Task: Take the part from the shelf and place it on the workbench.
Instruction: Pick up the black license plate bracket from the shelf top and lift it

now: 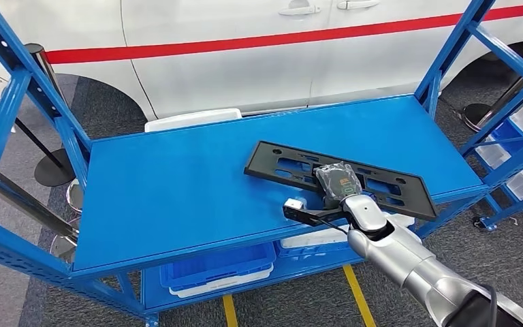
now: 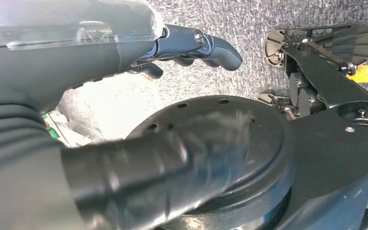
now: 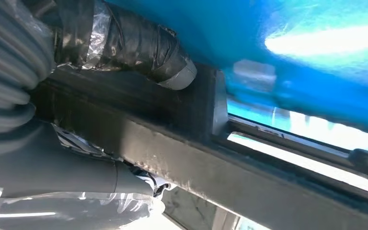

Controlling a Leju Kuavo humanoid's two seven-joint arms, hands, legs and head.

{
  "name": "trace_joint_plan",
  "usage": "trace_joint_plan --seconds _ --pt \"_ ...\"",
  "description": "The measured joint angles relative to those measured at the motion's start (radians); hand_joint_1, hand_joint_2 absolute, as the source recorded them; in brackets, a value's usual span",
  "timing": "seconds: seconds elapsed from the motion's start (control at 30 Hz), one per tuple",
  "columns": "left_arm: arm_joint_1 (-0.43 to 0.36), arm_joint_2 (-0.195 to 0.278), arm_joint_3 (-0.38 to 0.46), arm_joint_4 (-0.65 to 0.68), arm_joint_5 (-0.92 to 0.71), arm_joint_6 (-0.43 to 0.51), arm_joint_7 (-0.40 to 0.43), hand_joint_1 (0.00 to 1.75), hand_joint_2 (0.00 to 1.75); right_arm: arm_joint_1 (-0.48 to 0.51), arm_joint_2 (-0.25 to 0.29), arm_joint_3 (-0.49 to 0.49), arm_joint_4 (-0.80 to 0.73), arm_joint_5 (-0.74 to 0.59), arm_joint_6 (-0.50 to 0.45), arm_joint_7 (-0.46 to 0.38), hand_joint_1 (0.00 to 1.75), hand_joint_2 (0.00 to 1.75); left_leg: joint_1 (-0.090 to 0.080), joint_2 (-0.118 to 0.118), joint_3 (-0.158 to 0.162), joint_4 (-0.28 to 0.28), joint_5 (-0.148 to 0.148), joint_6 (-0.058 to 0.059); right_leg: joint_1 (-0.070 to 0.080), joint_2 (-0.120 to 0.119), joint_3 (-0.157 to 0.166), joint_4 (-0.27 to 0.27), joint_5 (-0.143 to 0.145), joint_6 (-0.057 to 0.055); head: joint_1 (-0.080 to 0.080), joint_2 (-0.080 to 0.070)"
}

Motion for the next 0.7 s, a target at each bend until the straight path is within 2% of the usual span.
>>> trace_joint_plan --seconds 0.27,0.7 --pt "0.001 -0.002 0.001 0.0 0.013 0.002 -0.003 0.0 1.75 0.045 -0.008 -0.027 -0.074 -0.019 -0.064 -0.008 1.75 1.75 0.0 0.0 0.0 0.0 0.0 0.0 0.0 0.0 -0.001 0.0 0.0 0.0 0.0 0.0" --pt "-0.006 -0.003 0.003 0.0 0.017 0.007 -0.006 0.0 1.75 0.069 -0.021 -0.044 -0.137 -0.029 -0.07 -0.013 1.75 1.75 0.0 0.0 0.0 0.0 0.0 0.0 0.0 0.0 -0.001 0.0 0.0 0.0 0.0 0.0"
